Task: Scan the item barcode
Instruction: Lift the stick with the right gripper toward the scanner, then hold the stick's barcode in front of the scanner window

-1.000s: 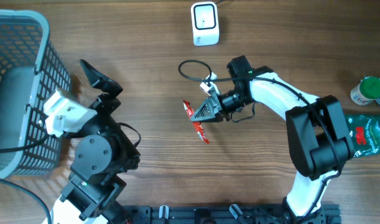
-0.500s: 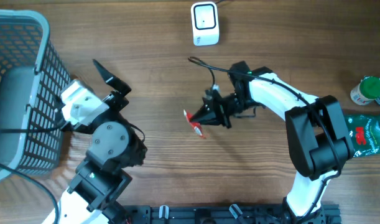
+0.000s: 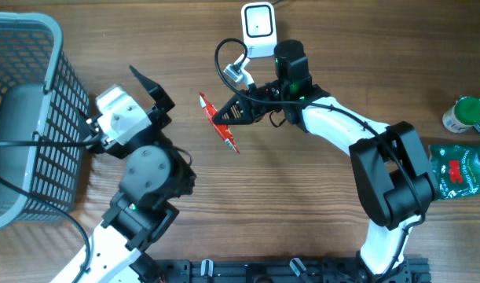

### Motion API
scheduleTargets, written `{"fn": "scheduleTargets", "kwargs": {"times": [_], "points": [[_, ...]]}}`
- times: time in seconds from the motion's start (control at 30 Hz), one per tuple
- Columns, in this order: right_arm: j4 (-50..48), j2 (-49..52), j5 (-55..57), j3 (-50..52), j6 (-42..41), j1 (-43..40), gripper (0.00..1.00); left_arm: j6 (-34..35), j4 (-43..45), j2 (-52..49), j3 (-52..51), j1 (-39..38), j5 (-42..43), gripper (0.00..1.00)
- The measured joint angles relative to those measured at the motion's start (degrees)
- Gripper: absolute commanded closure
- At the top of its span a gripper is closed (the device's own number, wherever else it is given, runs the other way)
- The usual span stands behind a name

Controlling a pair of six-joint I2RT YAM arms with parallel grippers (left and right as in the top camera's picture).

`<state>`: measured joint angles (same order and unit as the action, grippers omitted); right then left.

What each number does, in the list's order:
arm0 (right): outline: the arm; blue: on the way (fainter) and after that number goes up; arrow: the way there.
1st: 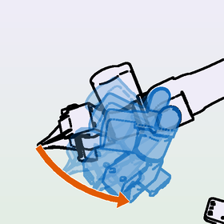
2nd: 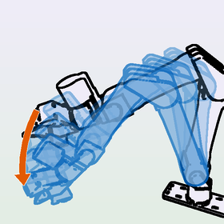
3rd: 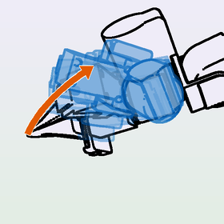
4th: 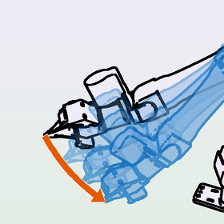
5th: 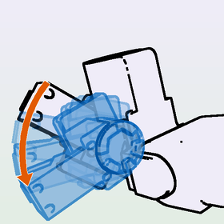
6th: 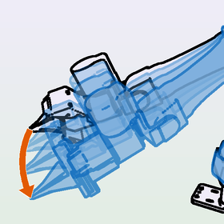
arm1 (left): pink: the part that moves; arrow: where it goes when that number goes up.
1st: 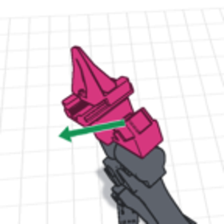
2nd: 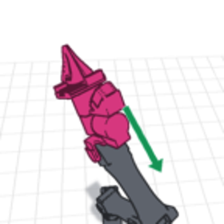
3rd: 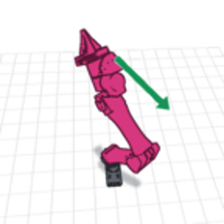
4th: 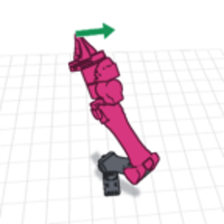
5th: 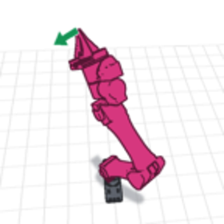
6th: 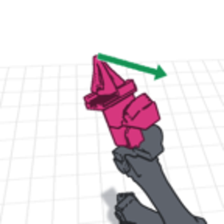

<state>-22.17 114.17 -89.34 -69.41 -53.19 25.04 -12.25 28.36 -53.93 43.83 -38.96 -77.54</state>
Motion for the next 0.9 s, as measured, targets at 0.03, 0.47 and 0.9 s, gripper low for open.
{"fn": "scheduleTargets", "kwargs": {"times": [0.03,0.47,0.9], "points": [[-0.04,0.00,-0.02,0.00,-0.26,0.00,0.96,-4.04,9.38,-0.31,-0.22,-0.15,-0.35,0.00],[0.00,0.00,-0.02,0.02,-0.55,0.00,0.96,-53.64,10.71,2.78,8.20,-0.09,27.58,0.00],[29.86,0.04,40.17,1.66,23.32,0.59,0.95,-6.38,-28.17,37.70,9.86,33.53,58.51,0.00]]}}
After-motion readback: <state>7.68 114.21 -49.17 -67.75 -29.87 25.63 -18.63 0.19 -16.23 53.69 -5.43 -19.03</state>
